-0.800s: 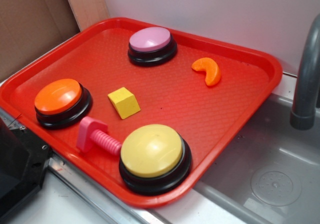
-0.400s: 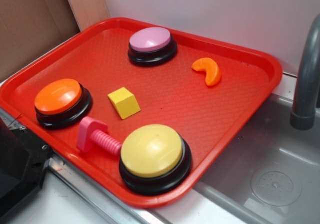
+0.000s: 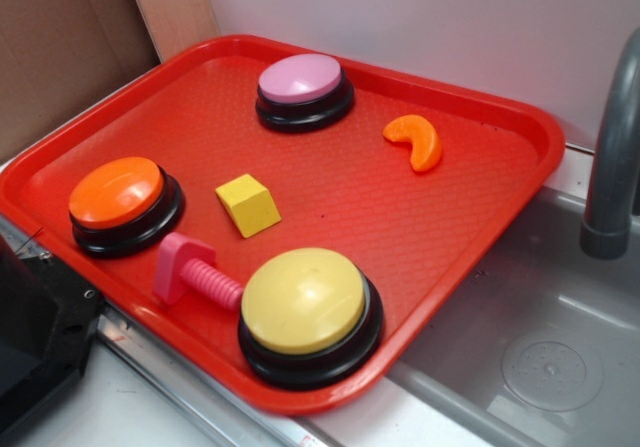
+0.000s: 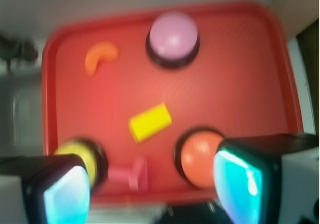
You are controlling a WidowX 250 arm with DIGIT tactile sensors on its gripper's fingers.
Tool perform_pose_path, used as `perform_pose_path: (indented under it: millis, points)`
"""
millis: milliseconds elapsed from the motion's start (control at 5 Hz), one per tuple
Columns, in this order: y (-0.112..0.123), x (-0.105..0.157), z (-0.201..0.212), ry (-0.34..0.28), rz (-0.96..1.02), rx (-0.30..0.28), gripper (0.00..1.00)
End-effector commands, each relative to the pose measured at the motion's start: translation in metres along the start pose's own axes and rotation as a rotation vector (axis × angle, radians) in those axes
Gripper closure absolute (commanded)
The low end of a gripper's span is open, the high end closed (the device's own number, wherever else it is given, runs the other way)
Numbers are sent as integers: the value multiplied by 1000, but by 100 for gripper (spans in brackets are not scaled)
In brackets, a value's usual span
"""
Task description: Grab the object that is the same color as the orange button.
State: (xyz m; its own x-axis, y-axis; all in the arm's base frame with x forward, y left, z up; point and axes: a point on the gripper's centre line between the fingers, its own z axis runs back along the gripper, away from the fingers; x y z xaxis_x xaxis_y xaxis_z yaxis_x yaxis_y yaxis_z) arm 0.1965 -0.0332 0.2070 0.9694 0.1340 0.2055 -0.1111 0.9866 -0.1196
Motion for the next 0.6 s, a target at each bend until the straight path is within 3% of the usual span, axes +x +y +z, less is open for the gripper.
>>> perform_pose_path:
  millis: [0,400]
  points:
    - [-32,59,-69,-171,109,96,0]
    - [-63,80,-134,-173,322,109,0]
